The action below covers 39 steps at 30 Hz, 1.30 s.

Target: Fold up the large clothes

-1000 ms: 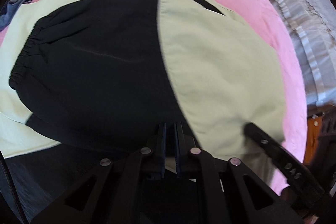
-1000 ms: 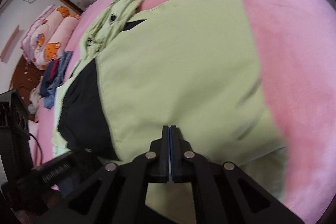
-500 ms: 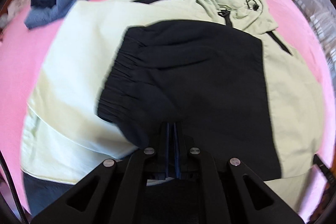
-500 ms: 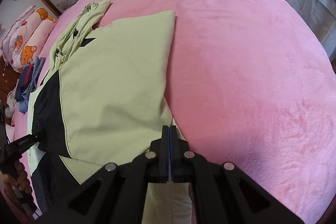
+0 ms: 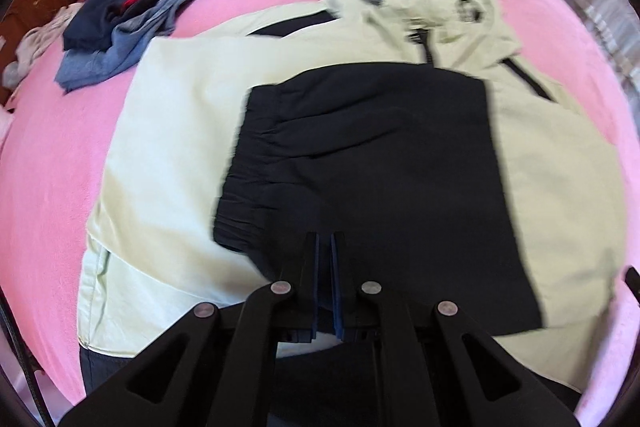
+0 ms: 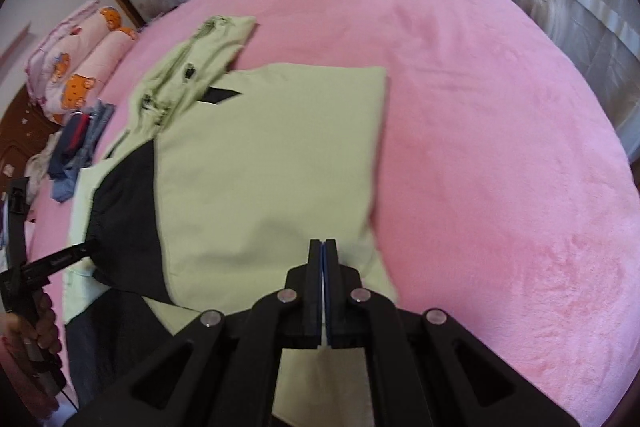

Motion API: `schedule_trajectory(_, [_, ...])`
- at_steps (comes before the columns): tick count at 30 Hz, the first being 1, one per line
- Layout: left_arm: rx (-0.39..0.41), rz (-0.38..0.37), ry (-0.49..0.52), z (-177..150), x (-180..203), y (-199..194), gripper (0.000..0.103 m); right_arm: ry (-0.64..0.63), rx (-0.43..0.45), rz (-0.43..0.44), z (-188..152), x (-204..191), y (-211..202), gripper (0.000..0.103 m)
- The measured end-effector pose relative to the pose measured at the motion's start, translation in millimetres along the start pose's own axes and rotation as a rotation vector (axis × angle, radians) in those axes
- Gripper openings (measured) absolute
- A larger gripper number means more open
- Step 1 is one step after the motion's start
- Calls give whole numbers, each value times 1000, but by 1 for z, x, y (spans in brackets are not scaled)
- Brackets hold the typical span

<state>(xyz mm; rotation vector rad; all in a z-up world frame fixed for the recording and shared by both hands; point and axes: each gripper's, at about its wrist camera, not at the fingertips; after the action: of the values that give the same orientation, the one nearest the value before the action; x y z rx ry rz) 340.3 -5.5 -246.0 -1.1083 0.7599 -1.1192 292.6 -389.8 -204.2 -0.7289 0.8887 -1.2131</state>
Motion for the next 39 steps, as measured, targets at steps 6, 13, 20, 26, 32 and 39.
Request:
schedule_trajectory(6, [-63, -154, 62, -2, 43, -13, 5, 28, 10, 212, 18, -37, 12, 0])
schedule_trajectory(13, [-121, -244, 74, 14, 92, 14, 5, 52, -21, 287, 40, -70, 76, 0])
schedule_trajectory(20, [-114, -280, 33, 56, 112, 46, 5, 143, -11, 316, 73, -59, 124, 0])
schedule_trajectory(26, [-112, -313, -51, 76, 111, 65, 5, 146, -14, 297, 99, -55, 144, 0])
schedule_trajectory(32, [-118, -385, -128, 81, 94, 65, 5, 136, 16, 188, 108, -32, 132, 0])
schedule_trajectory(39, [-77, -307, -144, 92, 60, 64, 5, 214, 56, 94, 102, 14, 111, 0])
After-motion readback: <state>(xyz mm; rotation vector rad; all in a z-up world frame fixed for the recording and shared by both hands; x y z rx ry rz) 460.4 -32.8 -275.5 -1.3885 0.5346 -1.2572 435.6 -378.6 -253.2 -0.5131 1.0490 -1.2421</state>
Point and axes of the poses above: each gripper's, at about its wrist camera, not at the fingertips, and y roughly the way its jaws point, x to its right, z to its top, and after that the axes turned 8 degrees about -y, right-handed
